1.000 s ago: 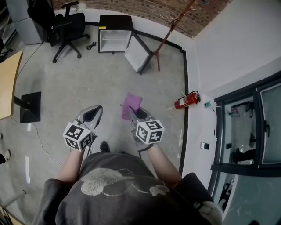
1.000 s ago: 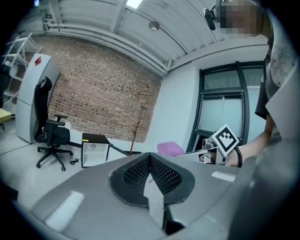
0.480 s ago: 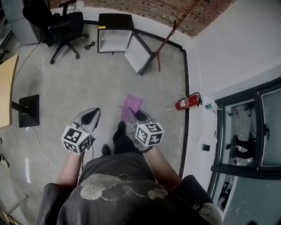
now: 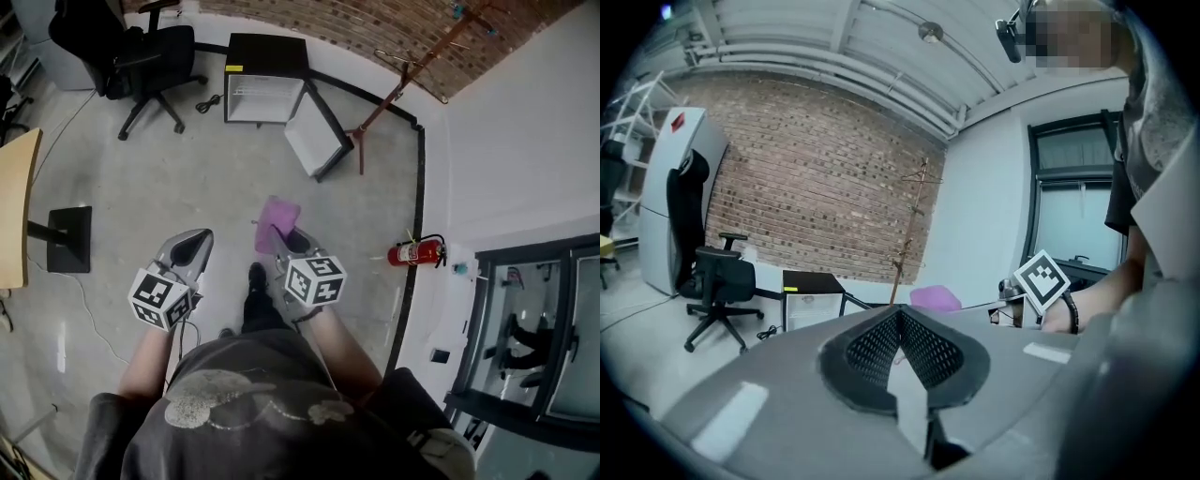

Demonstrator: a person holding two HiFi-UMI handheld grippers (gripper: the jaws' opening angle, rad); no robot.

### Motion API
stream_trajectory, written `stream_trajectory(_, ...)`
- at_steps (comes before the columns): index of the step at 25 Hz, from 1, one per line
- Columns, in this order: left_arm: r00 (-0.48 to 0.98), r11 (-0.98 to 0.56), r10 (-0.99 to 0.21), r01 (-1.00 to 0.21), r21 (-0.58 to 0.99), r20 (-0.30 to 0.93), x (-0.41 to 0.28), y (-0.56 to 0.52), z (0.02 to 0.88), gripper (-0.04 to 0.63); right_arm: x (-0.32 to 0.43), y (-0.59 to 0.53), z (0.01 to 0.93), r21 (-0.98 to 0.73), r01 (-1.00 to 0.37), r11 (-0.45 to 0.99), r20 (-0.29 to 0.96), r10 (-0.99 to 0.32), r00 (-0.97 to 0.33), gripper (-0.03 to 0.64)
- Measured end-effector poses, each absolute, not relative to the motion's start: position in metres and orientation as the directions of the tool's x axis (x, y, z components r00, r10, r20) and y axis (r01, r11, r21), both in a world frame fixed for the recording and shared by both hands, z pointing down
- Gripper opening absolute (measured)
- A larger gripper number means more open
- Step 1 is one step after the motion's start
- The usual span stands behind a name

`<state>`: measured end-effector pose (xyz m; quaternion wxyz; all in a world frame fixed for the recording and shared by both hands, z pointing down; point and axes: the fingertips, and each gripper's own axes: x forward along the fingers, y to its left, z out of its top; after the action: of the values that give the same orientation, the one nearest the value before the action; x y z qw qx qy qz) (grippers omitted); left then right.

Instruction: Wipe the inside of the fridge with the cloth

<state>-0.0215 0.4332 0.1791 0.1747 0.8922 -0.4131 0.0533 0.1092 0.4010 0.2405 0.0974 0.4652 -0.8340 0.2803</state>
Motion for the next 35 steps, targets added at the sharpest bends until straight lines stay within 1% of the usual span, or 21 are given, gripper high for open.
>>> stream_trajectory(7, 0.616, -0.565, -0.753, -0.785, 0.254, 0.231, -0.001, 0.351, 0.170, 0.017, 0.129, 0.313, 0.232, -0.376, -0.805, 0.458, 0.413, -0.695, -0.588, 0.075)
stream_trajectory(16, 0.571, -0.521, -0.787, -0.818, 0.244, 0.233, 0.008, 0.280, 0.167, 0.017, 0.149, 0.242, 0.230, -0.368, -0.786, 0.497, 0.415, -0.669, -0.617, 0.075)
stream_trajectory(22, 0.566, -0.510, -0.786, -0.821, 0.255, 0.250, -0.002, 0.246, 0.177, 0.017, 0.152, 0.215, 0.243, -0.370, -0.798, 0.476, 0.447, -0.662, -0.602, 0.075)
stream_trajectory(27, 0.592, -0.531, -0.768, -0.802, 0.272, 0.246, -0.010, 0.197, 0.187, 0.017, 0.151, 0.177, 0.245, -0.356, -0.823, 0.443, 0.462, -0.682, -0.567, 0.075)
stream_trajectory(35, 0.625, -0.565, -0.745, -0.777, 0.277, 0.234, -0.032, 0.081, 0.191, 0.017, 0.139, 0.069, 0.248, -0.336, -0.861, 0.381, 0.482, -0.716, -0.505, 0.075)
